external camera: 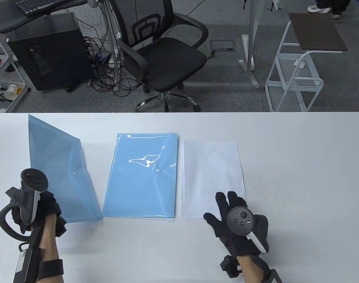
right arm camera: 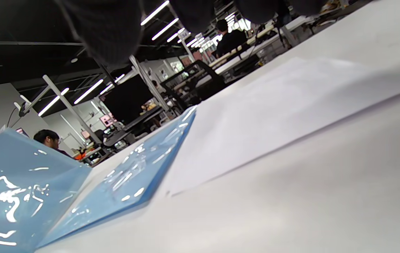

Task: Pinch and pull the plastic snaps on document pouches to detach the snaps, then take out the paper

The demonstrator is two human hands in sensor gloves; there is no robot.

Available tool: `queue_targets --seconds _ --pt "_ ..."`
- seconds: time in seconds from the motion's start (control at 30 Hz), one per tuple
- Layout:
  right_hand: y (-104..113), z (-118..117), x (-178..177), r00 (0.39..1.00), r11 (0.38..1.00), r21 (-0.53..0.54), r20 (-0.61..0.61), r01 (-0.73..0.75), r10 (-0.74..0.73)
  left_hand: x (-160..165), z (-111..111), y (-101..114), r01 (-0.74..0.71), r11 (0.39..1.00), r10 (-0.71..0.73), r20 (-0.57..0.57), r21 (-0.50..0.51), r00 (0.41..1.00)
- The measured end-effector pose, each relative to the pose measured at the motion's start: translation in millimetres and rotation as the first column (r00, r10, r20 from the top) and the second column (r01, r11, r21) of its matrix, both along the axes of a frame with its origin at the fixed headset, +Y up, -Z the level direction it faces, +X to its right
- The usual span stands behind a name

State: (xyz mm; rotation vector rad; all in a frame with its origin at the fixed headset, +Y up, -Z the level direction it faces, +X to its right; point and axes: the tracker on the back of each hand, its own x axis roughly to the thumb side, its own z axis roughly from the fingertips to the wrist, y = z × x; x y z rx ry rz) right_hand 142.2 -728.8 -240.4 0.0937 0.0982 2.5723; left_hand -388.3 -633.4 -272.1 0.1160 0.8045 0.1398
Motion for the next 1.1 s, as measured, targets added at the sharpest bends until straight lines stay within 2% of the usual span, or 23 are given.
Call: queue_targets --seconds 0.17,0.27,0.47,0.57,0.7,0.87,1.1 --pt "0 1 2 1.000 1.000 0.000 0.002 0.000 0.000 23 14 23 -0.012 0.998 0.007 0.085 0.069 0.996" --pt "0 1 4 1.000 1.000 -0.001 0.008 0.009 -0.009 42 21 33 -0.080 0.990 0.058 0.175 0.118 0.983" --pt "0 2 5 1.000 1.000 -0.001 0.014 0.016 -0.016 74 33 31 -0.259 0.950 0.185 0.357 0.171 0.915" --pt "0 2 5 1.000 1.000 -0.002 0.013 0.017 -0.017 90 36 18 -0.382 0.911 0.285 0.432 0.157 0.856" --pt "0 2 6 1.000 1.000 -0.002 0.016 0.016 -0.016 106 35 -7 -0.515 0.853 0.412 0.493 0.088 0.766" --pt "-1 2 7 1.000 1.000 -0.007 0.019 0.020 -0.020 111 30 -44 -0.717 0.696 0.629 0.502 -0.023 0.594" --pt "-1 2 6 1.000 1.000 -0.017 0.015 0.016 -0.016 106 28 -100 -0.878 0.454 0.839 0.405 -0.155 0.362"
